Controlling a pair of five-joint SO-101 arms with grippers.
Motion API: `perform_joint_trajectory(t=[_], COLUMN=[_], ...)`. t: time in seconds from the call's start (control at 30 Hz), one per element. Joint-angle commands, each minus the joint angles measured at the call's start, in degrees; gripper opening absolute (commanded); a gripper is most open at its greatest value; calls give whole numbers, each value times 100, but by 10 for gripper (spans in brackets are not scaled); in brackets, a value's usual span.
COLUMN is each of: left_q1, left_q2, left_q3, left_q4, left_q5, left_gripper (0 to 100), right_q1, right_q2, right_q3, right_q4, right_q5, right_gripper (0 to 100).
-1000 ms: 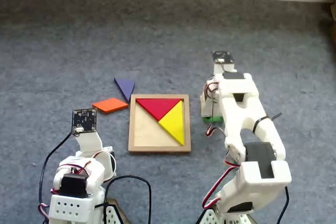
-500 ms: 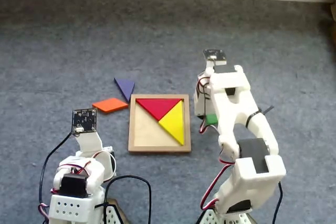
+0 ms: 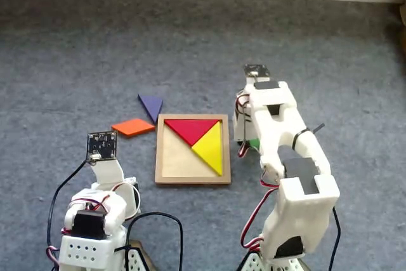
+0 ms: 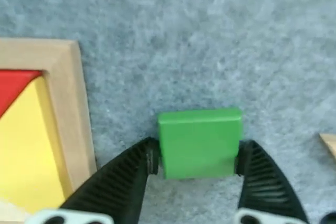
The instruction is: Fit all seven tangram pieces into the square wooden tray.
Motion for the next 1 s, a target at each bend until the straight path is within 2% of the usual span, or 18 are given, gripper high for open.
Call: perform_joint_trajectory(t=[0.0, 0.3, 0.43, 0.63, 0.83, 0.97], left_q1=[66, 66, 66, 66, 66, 66], left_q2=[-163, -163, -163, -163, -163, -163], left_q3=[110, 110, 110, 110, 110, 110], left_q4=[18, 18, 18, 18, 18, 18], left_q5=[-18, -18, -18, -18, -18, -18], left_gripper=[6, 6, 6, 6, 6, 6], right_q1=[66, -13, -497, -1763, -2607, -2730], right_q2=[-312, -1930, -2791, -3284, -3284, -3275], right_q3=[-136, 180, 585, 1121, 2018, 2448], right_q4=[-92, 84, 101, 13, -1367, -2105], right_q5=[422, 466, 475, 457, 448, 457], right_gripper=[122, 111, 111, 111, 111, 111])
